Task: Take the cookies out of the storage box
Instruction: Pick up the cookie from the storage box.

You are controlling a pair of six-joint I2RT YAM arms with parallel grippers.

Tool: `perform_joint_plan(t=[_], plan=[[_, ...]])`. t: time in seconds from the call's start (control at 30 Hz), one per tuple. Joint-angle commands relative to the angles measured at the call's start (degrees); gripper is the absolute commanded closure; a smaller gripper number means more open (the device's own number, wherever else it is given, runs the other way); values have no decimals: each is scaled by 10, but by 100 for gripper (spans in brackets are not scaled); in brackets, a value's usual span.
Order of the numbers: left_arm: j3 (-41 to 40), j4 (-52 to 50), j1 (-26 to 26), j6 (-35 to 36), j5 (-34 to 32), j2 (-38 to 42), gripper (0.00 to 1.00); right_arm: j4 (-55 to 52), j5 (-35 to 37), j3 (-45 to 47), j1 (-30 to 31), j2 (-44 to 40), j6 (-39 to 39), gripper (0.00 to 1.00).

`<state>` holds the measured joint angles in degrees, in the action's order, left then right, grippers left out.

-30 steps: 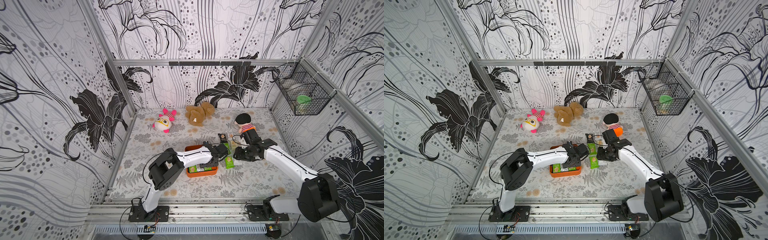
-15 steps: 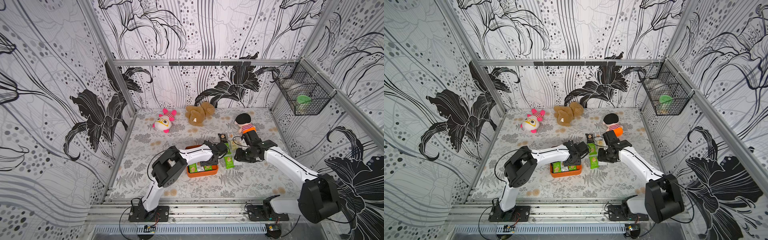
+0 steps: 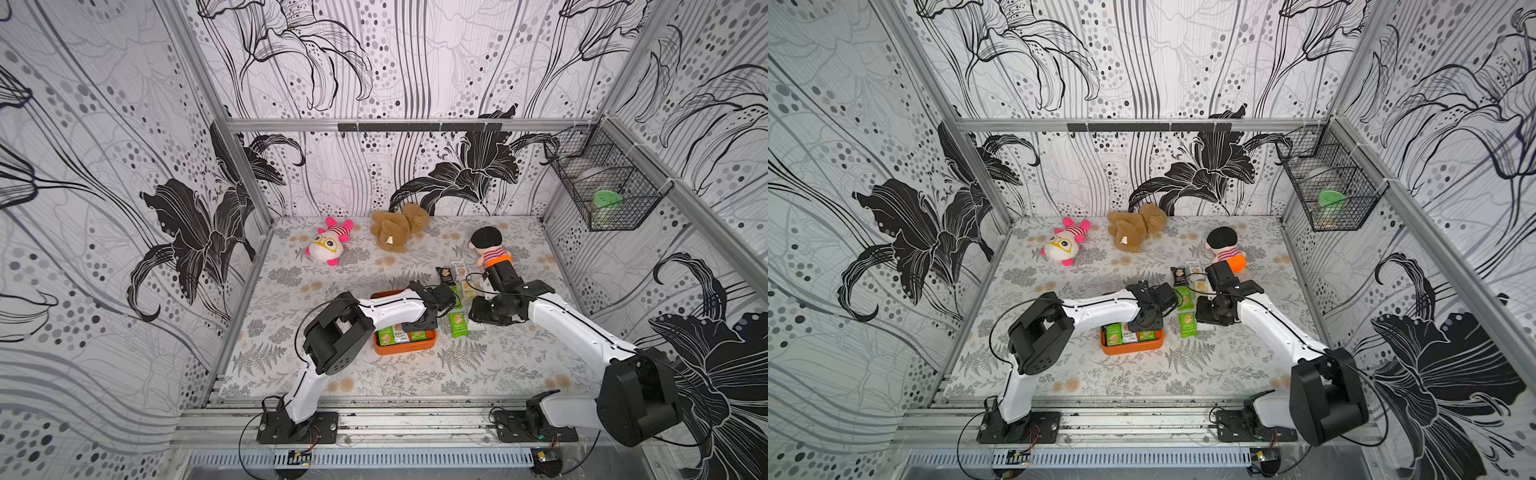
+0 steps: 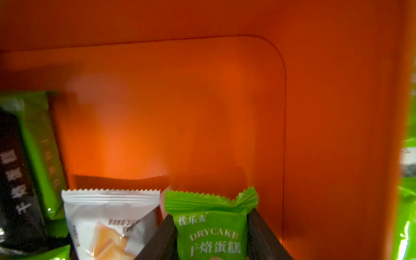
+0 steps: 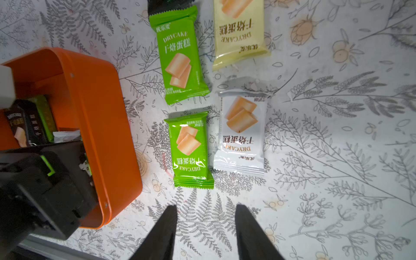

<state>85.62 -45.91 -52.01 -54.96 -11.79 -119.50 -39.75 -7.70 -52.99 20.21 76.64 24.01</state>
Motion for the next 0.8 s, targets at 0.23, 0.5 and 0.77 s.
perform_joint_plan(t=[0.23, 0.5, 0.77], plan=[[-13, 7, 5, 9, -1, 5, 60, -5, 9, -2, -2, -5, 14, 53], [-12, -7, 16, 12, -19, 48, 62, -8, 2, -20, -2, 0, 16, 53], [4, -28, 31, 23, -37, 76, 62, -15, -1, -41, -2, 9, 14, 53]])
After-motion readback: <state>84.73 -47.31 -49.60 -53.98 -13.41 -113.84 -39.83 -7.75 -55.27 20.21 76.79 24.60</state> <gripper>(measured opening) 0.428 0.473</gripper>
